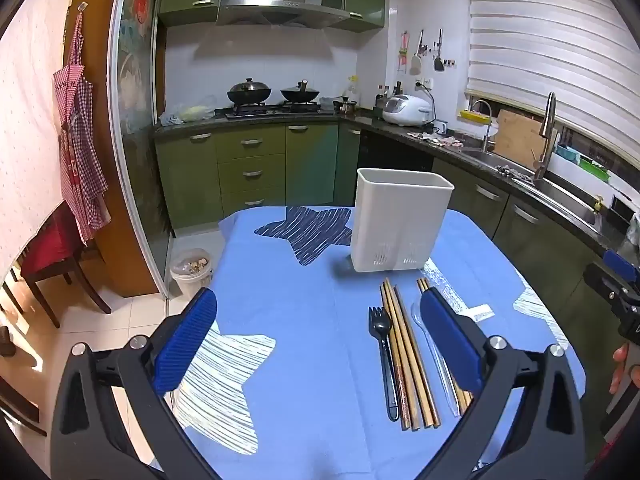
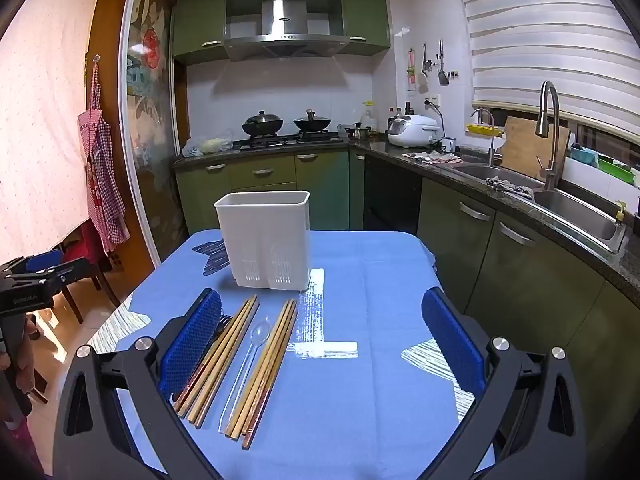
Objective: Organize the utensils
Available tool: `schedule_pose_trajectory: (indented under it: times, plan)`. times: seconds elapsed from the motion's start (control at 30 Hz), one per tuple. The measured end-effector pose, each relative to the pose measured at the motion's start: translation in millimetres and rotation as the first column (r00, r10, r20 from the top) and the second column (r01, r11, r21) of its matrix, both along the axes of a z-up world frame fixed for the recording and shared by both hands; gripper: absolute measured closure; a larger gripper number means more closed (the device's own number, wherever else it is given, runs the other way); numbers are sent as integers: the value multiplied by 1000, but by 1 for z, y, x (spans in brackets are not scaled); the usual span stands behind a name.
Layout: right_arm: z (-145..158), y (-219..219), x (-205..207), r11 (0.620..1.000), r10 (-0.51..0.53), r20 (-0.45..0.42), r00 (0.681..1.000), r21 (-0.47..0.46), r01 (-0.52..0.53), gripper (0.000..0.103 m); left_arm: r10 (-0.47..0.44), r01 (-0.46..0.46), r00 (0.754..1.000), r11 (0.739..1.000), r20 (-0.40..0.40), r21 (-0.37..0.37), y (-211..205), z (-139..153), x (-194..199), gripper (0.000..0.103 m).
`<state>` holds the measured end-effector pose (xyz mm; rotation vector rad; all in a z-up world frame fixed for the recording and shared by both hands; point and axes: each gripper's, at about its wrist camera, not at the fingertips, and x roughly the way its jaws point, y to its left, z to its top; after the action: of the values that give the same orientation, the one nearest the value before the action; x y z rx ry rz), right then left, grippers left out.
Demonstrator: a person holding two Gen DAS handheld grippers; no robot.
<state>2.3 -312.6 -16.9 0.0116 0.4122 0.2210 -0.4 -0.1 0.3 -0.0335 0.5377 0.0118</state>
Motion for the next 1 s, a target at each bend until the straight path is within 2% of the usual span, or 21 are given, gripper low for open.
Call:
schedule_pose_trajectory:
  times: [0.5,1.0]
  plan:
    - [2,-1,0,1000,0,1,1000,0,0,4,-9,8,1000,1000,-10,-15,6,3,-1,6]
    - [2,3,1,1000,0,-1,1000,0,0,4,-15,15,1000,1000,-16,-12,-3,-8,1,6]
